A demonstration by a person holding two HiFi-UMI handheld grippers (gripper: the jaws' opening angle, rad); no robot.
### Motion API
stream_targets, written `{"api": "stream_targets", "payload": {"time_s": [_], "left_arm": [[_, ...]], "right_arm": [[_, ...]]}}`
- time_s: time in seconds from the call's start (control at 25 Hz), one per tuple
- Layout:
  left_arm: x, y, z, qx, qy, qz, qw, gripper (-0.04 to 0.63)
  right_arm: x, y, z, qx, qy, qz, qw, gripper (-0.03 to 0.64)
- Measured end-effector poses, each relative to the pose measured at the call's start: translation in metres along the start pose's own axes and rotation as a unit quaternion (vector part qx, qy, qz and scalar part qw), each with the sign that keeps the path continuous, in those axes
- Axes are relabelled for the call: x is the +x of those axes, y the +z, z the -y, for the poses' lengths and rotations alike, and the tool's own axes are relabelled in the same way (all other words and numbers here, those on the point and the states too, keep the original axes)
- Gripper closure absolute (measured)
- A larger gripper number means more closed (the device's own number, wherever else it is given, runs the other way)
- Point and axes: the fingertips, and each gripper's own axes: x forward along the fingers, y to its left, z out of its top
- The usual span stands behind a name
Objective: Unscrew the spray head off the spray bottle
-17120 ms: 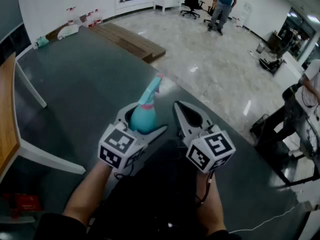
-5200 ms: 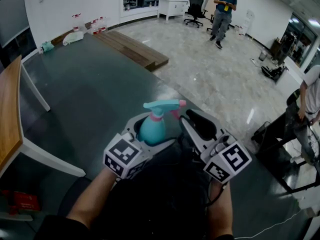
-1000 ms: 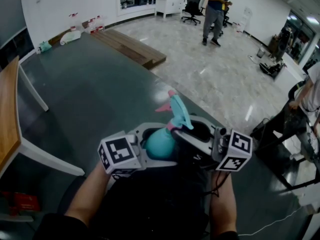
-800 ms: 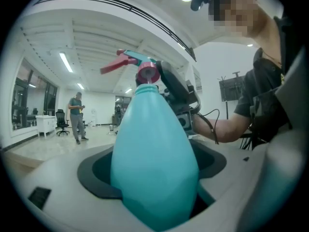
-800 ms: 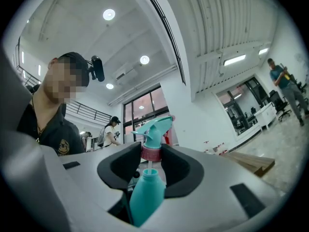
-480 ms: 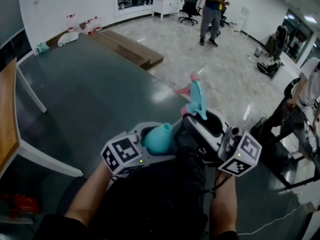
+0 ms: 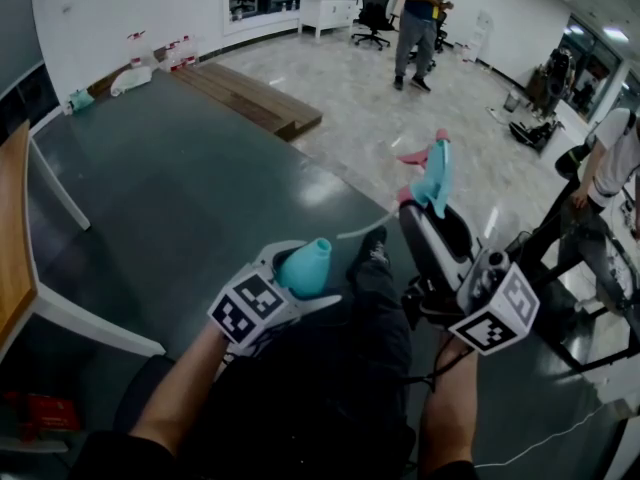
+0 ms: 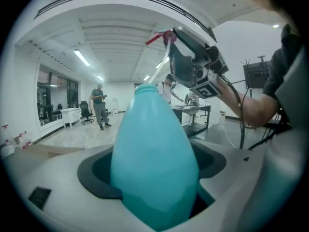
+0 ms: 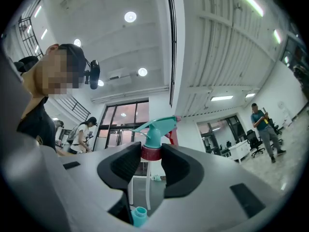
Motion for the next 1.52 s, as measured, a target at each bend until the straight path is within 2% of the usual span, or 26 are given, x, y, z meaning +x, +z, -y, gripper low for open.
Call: {"api": "stream_targets", "payload": {"time_s": [0.2, 0.6, 1.0, 1.52], "left_arm": [[-0.004, 0.012, -0.013, -0.010, 0.033, 0.024, 0.9991, 0.167], [-0.014, 0.055, -0.017, 0.002, 0.061, 0.086, 0.9944, 0.167], [-0.009, 0.066, -0.019, -0.001, 0.072, 0.097, 0.9927, 0.167], [-0.007, 0.075, -0.021, 0.002, 0.074, 0.102, 0.9921, 0.167]], "right_arm": [[-0.005, -0.001, 0.013, -0.019, -0.041, 0.004, 0.999, 0.474], [-0.011, -0.041, 0.030, -0.079, -0.114, -0.047, 0.989, 0.474], [-0.019, -0.071, 0.040, -0.083, -0.164, -0.073, 0.980, 0.476], [-0.022, -0.080, 0.046, -0.077, -0.196, -0.075, 0.975, 0.476]]}}
